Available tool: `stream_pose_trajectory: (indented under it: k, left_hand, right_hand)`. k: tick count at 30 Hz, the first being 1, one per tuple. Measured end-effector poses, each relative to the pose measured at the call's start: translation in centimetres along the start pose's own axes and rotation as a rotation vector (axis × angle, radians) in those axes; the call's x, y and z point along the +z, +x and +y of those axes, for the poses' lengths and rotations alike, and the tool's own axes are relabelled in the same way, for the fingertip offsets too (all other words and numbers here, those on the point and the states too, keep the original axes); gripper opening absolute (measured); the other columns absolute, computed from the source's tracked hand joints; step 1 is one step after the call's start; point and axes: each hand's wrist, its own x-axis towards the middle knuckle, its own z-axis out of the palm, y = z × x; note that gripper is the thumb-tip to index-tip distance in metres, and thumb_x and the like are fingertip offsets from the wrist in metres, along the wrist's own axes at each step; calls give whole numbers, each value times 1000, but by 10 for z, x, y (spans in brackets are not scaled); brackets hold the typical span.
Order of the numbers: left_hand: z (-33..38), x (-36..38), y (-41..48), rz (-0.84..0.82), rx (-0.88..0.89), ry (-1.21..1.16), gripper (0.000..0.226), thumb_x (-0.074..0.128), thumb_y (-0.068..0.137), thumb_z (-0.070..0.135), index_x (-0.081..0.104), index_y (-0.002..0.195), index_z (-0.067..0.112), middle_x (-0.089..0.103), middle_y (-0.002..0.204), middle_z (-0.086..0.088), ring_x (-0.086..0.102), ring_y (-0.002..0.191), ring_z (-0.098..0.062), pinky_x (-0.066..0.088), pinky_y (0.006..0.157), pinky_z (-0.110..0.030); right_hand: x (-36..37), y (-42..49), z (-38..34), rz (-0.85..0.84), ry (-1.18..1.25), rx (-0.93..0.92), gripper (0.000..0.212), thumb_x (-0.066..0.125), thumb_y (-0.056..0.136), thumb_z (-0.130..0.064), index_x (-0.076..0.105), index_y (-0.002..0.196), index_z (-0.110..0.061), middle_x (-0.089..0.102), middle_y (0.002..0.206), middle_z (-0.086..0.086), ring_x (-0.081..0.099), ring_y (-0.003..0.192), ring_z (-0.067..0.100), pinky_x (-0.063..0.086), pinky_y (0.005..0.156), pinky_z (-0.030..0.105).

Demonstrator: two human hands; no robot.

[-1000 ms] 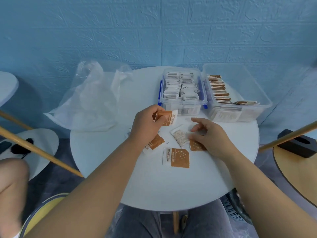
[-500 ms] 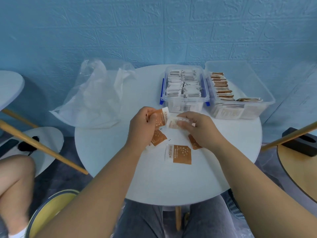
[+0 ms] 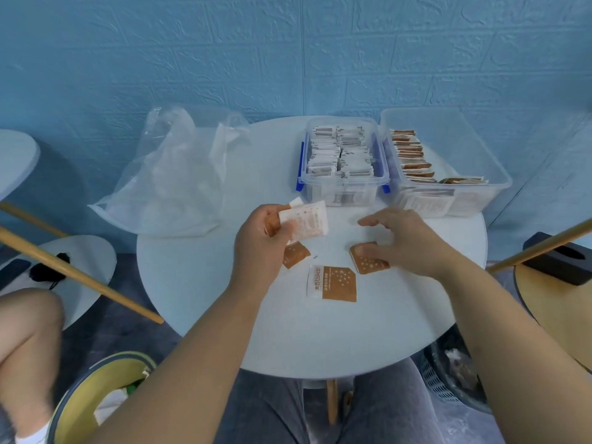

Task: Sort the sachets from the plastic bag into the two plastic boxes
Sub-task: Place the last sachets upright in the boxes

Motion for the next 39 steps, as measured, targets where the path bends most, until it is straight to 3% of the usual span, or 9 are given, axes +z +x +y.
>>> stream_pose_trajectory:
  k: [2,7,14,19,23,27,30,34,39]
  left_hand:
    - [-6,-9,-1,63,26,24,15,58,89,11,57,98,23,64,97,7,62,84,-8,49,57,-11]
    - [-20,-23,-13,116,-26,-67,17,60,89,15,55,85,31,66,95,11,65,87,-10,54,67,-24]
    - [-19,-22,-34,32,-81,-139,17,55,92,12,52,91,28,63,105,9,65,93,-10,55,64,-17]
    - [-8,-11,-44,-66,-120,-270,15,55,91,10,55,94,25,64,100,13,66,89,-9,55,64,-20]
    - [-8,-6,-53,-162,-240,-453,15,57,90,20,61,100,30,68,100,12,68,89,-10,56,73,-29]
    - [-16,-14,-58,-150,-193,-312,23,69,81,22,60,100,32,70,91,17,67,81,-2,53,64,-16]
    - [-21,-20,-57,-58,-166,-210,23,69,81,16,60,94,32,69,92,15,66,80,0,51,61,-12]
    - [-25,-33,-50,75,-39,-28,20,66,84,25,53,91,37,60,95,23,60,83,7,47,62,-6]
    - [-38,-44,-47,279,3,-30,19,64,85,27,54,100,32,62,96,19,59,87,6,45,67,-12]
  right_hand:
    - [-6,-2,9,-141,-114,33,50,71,74,-46,54,120,-36,48,116,-8,40,112,16,38,97,35]
    - [-5,-2,10,-168,134,72,21,76,74,-25,60,86,-30,58,92,-8,53,83,9,43,68,19]
    - [-9,-8,-4,-119,352,72,22,76,74,-18,62,87,-29,63,94,-11,60,87,10,46,74,23]
    - [-2,-25,-38,-128,664,-143,20,78,68,-10,64,77,-20,69,80,-7,64,74,6,50,75,24]
    - [18,-22,-53,-85,478,-176,25,82,66,-15,60,76,-23,62,75,-11,55,65,0,46,63,14]
    - [32,-23,-60,-45,308,-190,34,81,67,-27,50,81,-25,56,78,-13,52,69,6,43,58,15]
    - [38,-25,-57,-23,266,-167,41,80,67,-34,48,92,-26,48,80,-18,48,72,6,41,57,12]
    - [37,-22,-37,-37,-87,-95,56,73,65,-56,48,109,-32,41,100,-16,39,95,7,33,77,19]
    - [30,-19,-30,-128,-61,-9,36,77,65,-41,52,86,-25,53,87,-9,48,81,9,40,66,22]
